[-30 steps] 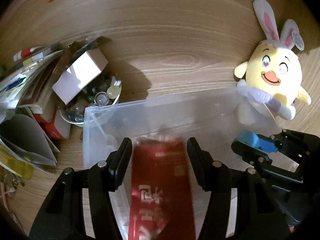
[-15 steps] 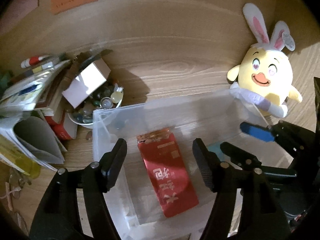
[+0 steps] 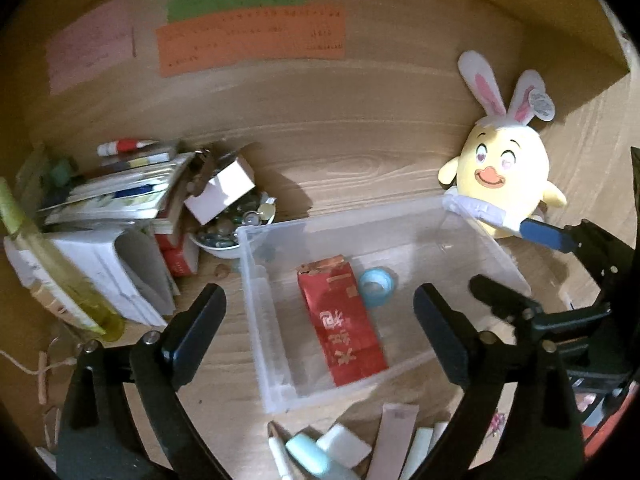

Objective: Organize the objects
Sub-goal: 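Carry both items into the clear box and open both tools to release, then reach the left tool to the white pen while the right tool reaches the green pump bottle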

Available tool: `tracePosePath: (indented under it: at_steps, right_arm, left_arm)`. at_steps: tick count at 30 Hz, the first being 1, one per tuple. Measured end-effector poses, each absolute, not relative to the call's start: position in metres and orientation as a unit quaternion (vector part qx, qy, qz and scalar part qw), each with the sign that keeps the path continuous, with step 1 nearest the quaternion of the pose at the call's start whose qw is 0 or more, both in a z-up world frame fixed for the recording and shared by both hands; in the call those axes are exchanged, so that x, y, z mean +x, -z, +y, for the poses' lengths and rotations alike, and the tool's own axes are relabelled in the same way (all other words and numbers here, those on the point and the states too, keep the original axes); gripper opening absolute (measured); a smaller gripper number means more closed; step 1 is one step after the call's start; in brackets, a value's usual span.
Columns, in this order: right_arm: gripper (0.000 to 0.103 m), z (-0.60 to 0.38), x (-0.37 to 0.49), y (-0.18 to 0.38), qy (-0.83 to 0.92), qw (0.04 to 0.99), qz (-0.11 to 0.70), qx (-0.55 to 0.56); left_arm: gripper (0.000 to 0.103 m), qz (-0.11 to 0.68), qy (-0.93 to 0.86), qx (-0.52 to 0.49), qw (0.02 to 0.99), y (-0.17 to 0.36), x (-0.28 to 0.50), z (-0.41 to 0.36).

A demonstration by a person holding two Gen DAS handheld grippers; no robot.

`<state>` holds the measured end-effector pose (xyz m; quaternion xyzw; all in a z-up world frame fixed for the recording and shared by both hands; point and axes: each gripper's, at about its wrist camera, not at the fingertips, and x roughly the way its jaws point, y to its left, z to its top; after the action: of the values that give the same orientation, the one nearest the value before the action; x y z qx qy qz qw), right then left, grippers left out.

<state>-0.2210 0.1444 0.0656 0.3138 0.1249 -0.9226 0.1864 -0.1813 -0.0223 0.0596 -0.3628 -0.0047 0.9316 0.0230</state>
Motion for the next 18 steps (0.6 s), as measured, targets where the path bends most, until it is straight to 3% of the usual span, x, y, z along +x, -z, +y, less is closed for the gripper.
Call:
tracePosePath:
  at_steps: [18]
  right_arm:
    - [0.084,0.190,-0.141,-0.067,0.924,0.194,0.102,0.313]
  left_arm:
    - [0.097,-0.008,-0.922,-0.388,0.005,-0.031,-0.109,-0.050]
